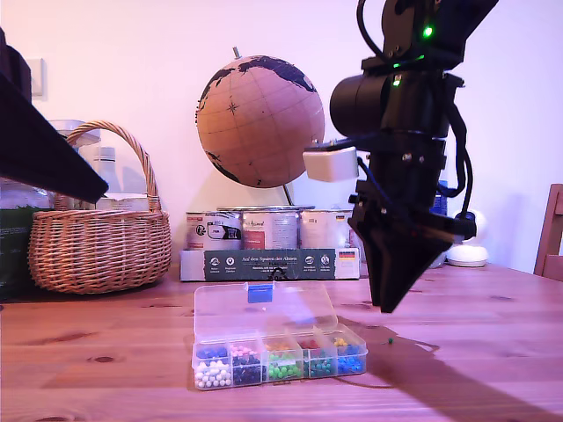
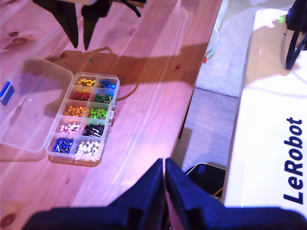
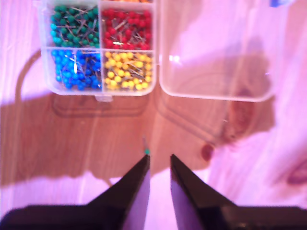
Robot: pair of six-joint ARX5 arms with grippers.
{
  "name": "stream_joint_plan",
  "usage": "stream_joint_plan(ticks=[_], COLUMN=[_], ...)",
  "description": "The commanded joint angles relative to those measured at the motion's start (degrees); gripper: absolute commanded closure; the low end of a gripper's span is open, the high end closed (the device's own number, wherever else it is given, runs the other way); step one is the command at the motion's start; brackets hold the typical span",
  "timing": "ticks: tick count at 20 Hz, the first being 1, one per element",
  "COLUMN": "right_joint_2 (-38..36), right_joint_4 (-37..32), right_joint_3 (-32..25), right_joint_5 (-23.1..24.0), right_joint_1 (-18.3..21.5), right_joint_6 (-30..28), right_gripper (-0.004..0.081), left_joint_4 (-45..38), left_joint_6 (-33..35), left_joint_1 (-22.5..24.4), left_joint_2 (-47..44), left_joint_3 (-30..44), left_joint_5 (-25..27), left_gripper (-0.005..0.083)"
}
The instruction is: Sort the loose pins on the table into their correct compartments
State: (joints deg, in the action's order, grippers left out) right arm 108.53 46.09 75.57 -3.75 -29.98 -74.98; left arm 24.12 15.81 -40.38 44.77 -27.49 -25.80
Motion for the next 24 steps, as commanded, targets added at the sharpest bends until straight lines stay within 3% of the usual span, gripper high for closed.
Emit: stream_joint_plan(ticks=[1,24], right_joint_2=[1.40,5.22], right_joint_4=[-0.09,-0.31], right_joint_3=[-0.87,-0.87], right_joint_5=[-0.37,0.92], right_joint_1=[0.02,0.87], right_joint_6=[0.17,-0.04], right_gripper=[0.0595,0.0595], left_joint_4=[-0.13,-0.11], left_joint_6=[0.07,0.07], left_joint_1=[-0.07,-0.07], left_joint_2=[0.26,0.26], left_joint_3=[-0.13,-0.13], left_joint_5=[0.15,0.85], left_gripper=[0.0797,0.0797])
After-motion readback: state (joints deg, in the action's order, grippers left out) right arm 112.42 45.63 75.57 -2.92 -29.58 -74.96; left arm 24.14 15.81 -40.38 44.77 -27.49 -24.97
